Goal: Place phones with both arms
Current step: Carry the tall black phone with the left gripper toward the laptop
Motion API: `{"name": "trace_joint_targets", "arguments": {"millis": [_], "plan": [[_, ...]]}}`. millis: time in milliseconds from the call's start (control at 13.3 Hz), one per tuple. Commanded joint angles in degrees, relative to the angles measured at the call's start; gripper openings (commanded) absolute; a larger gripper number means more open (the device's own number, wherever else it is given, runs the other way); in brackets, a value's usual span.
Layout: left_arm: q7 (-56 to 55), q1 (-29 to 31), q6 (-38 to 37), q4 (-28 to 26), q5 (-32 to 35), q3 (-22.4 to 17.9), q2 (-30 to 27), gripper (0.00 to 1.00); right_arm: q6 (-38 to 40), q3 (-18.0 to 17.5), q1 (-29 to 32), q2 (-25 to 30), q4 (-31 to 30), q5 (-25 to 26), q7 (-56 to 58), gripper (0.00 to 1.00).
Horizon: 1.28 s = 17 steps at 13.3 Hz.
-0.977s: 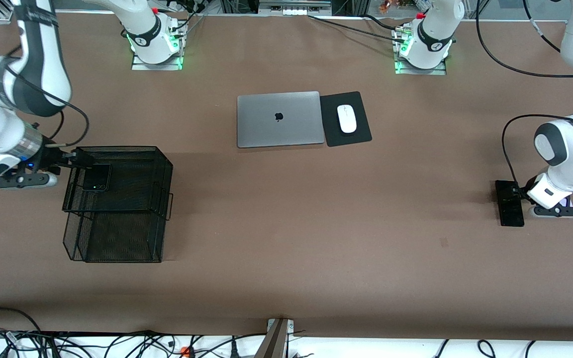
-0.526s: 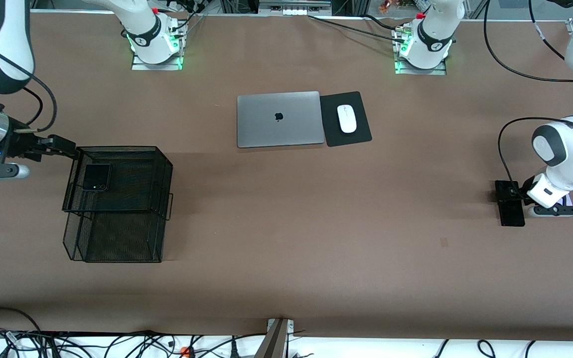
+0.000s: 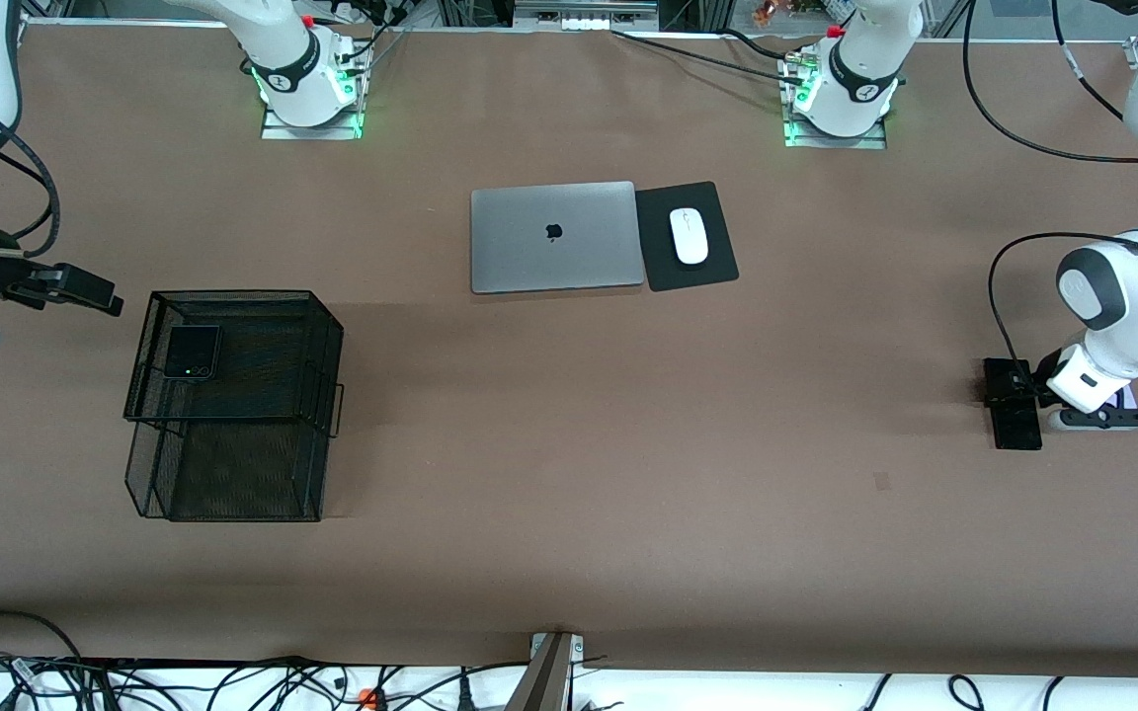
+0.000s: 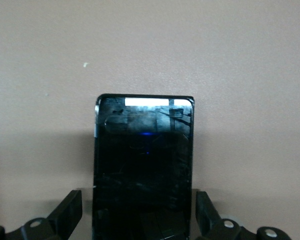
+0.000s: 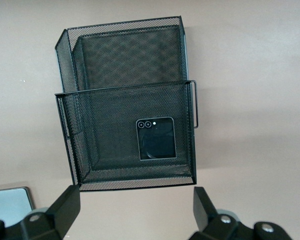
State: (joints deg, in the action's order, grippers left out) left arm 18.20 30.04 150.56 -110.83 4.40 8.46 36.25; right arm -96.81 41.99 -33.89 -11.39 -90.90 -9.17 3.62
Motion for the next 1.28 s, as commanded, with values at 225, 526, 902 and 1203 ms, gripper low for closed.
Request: {"name": "trace_joint_targets", "arguments": {"millis": [225, 526, 902, 1203], "plan": [[1.7, 2.4, -0.6, 0.1, 0.1, 2.4, 0.2, 0.48, 1.2, -0.2, 0.2, 0.4, 1.2, 2.3, -0.5, 1.00], [6.0, 1.9, -2.2, 1.7, 0.1, 2.4, -0.9, 0.32, 1.3, -0.2, 0.2, 0.4, 1.4, 2.2, -0.5, 1.00], [5.4, -0.8, -33.0, 18.9, 0.1, 6.6, -2.9, 0.31, 0.8, 0.3, 0.2, 0.4, 1.4, 1.8, -0.7, 1.00], [-6.1, -11.5, -52.2, 30.9, 0.0, 6.8, -3.1, 0.31, 0.7, 0.2, 0.2, 0.4, 1.4, 1.8, -1.2, 1.00]]}}
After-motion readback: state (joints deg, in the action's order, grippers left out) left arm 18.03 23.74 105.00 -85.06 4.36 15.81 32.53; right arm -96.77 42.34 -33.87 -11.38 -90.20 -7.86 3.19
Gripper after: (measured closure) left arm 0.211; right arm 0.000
